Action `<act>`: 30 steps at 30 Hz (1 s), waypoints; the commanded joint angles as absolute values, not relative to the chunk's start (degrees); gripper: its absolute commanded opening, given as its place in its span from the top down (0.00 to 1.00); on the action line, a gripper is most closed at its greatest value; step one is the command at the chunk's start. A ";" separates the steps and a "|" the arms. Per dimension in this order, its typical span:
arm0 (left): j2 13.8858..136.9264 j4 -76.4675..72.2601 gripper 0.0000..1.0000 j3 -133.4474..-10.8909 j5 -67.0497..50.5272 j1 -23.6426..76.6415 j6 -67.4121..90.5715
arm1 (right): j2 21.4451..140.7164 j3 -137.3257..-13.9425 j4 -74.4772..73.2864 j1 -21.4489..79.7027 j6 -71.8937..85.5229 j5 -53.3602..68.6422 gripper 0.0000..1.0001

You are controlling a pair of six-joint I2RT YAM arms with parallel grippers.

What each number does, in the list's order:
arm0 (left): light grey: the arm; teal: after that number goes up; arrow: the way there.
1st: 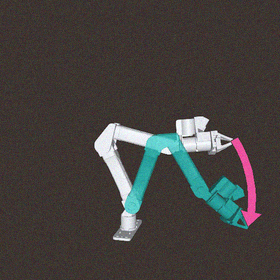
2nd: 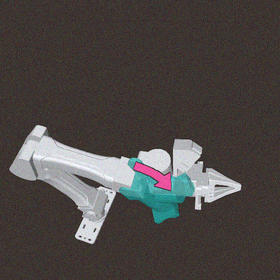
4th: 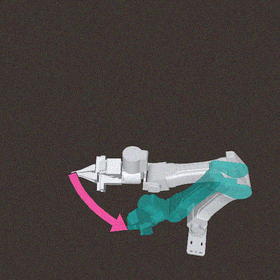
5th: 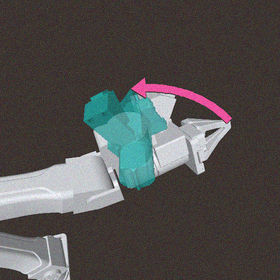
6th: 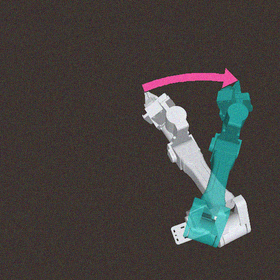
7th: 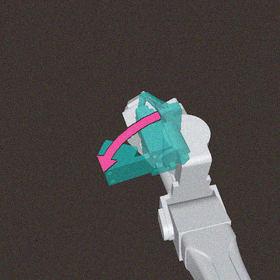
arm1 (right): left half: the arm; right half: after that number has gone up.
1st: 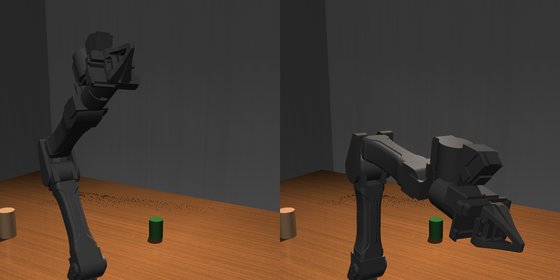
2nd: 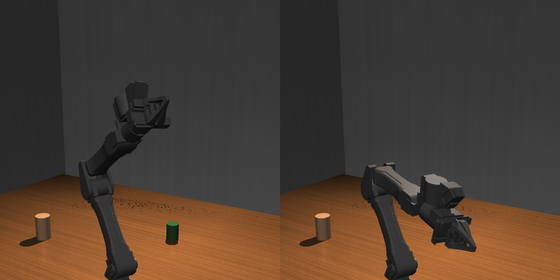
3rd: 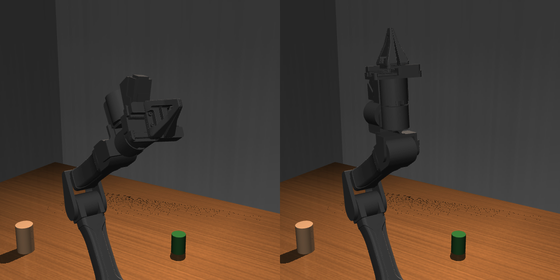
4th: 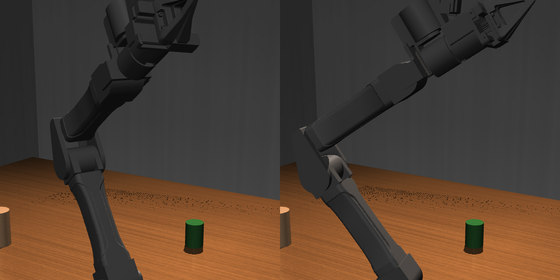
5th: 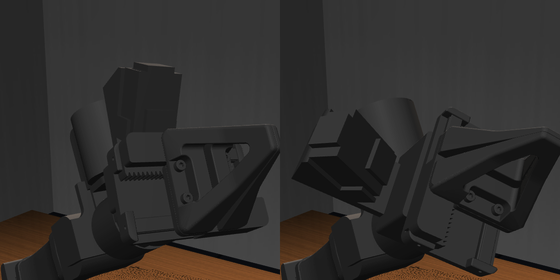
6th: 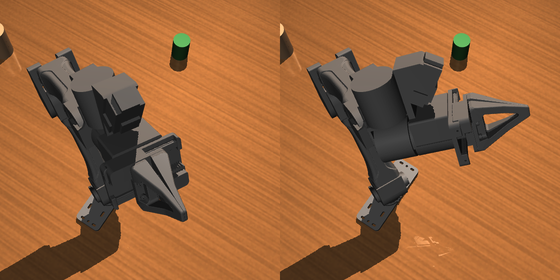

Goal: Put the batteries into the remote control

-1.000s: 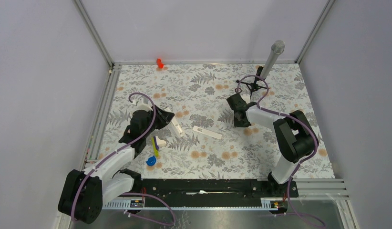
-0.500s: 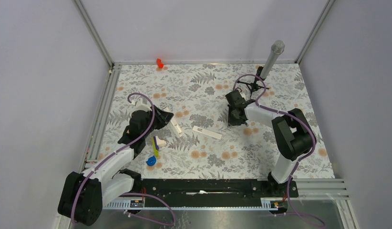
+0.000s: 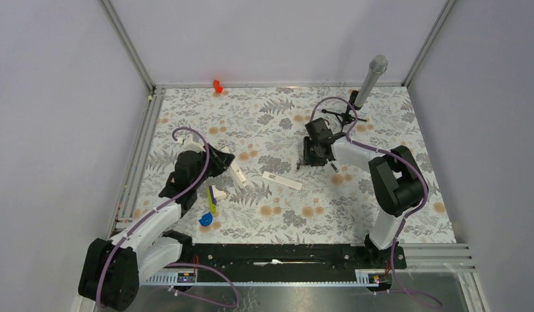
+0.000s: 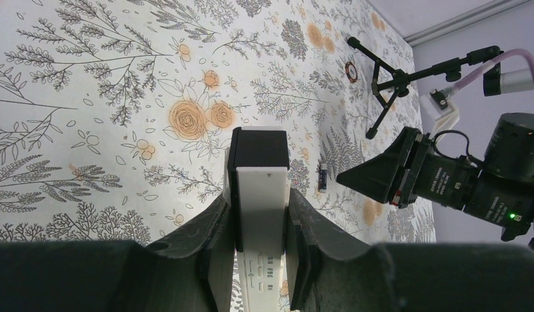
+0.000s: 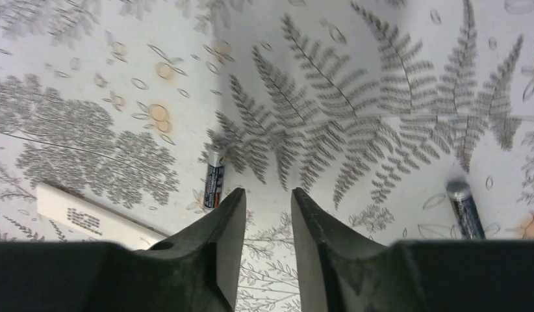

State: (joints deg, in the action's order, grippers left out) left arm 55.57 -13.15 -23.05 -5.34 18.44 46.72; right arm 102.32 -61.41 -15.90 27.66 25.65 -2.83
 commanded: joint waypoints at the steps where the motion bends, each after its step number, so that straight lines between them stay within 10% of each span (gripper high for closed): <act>1: 53.73 -15.49 1.00 -22.86 -3.95 17.95 45.62 | 104.23 -67.04 -13.63 29.47 21.72 -2.42 0.54; 13: 53.08 -14.74 1.00 -22.90 -3.64 17.67 45.44 | 112.72 -73.97 -15.14 34.08 22.28 -12.98 0.43; 30: 54.12 -15.82 1.00 -22.88 -4.38 17.49 45.69 | 109.90 -72.47 -24.94 35.51 19.14 -21.59 0.66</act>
